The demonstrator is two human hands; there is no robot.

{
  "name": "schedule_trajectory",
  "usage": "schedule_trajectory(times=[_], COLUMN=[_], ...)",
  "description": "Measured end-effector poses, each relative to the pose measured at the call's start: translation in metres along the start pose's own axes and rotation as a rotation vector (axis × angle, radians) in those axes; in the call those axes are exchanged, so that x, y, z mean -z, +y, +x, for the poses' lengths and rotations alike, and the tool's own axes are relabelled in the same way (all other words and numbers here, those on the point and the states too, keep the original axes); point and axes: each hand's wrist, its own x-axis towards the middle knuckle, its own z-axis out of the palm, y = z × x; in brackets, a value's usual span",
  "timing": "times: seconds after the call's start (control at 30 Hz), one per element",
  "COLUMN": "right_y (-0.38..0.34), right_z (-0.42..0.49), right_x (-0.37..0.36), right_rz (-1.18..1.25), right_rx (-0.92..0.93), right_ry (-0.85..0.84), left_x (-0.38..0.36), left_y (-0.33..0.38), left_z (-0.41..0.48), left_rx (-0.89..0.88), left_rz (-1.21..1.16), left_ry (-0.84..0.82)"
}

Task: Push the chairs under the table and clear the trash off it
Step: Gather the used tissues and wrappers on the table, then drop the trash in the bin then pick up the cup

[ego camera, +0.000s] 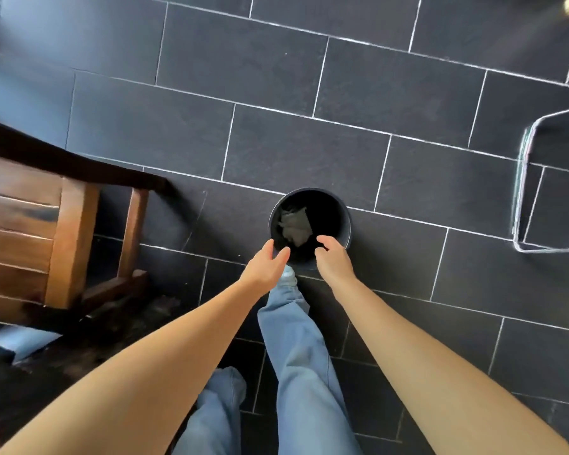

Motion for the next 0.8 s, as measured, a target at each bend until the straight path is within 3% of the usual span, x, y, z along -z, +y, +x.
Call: schedule_trajectory(times=[0.2,0.43,0.63,0.8], right_y=[-0.022,-0.069,-0.103,-0.11], right_z=[-0.057,-0.161,-0.292,-0.376], right_x=[-0.023,-0.077,-0.165,-0.256], right_rz=[-0.244,-0.573,-0.93,-1.093], right_rx=[0.269,0.621,1.038,1.258], right_ry=[-0.154,-0.333,-0.625,-0.732], left_x=[0.032,0.1,0.136,0.116], left_y=[-0.025,-0.11,-0.223,-0.322], left_z=[-0.055,-0.171,-0.312,-0.381], left_rx=[-0.241,-0.23,-0.111,0.068], left_rz=[0.207,0.35,0.084,-0.209], left_ry=[0.256,0.541,0.92,1.138])
